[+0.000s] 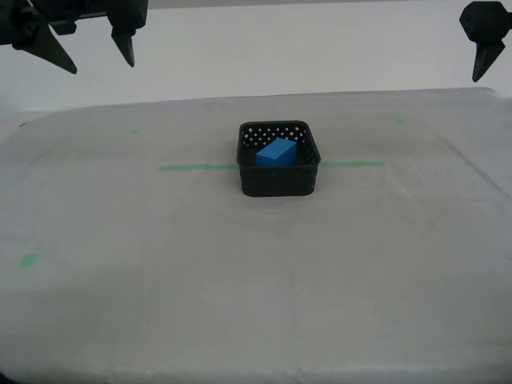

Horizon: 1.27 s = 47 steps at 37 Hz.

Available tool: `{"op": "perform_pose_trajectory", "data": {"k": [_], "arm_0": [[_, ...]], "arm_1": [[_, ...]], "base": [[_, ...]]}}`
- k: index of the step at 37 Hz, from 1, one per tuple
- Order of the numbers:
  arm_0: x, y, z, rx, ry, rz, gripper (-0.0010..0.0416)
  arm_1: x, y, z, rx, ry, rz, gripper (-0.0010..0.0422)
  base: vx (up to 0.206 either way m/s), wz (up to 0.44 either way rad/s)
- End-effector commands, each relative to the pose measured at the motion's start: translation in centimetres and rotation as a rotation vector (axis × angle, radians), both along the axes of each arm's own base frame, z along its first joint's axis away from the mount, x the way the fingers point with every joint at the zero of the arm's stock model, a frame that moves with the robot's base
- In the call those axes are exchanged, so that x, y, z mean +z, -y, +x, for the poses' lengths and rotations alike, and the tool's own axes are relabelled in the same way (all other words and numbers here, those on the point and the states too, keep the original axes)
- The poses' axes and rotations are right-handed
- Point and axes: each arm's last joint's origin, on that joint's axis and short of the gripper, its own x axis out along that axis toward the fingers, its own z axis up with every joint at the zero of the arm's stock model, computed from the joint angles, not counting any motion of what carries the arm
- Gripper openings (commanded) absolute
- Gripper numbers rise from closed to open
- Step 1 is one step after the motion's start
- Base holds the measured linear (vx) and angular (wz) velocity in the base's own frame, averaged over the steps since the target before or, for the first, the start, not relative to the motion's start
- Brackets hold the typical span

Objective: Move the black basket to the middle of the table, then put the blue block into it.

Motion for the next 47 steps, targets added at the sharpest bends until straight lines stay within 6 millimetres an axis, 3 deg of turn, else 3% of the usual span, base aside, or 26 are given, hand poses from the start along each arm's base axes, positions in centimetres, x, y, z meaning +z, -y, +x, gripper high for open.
{"op": "perform_pose_trajectory", "data": {"k": [1,47], "arm_0": [[0.01,-0.03,0.00,0.003,0.001,0.000,0.0399],[0.01,-0.03,0.00,0.003,0.001,0.000,0.0398]], "arm_1": [[0.02,0.00,0.02,0.001,0.001,-0.001,0.0400],[0.03,0.02,0.02,0.000,0.001,-0.001,0.0400]], "base": [[0.000,0.000],[0.000,0.000]]}}
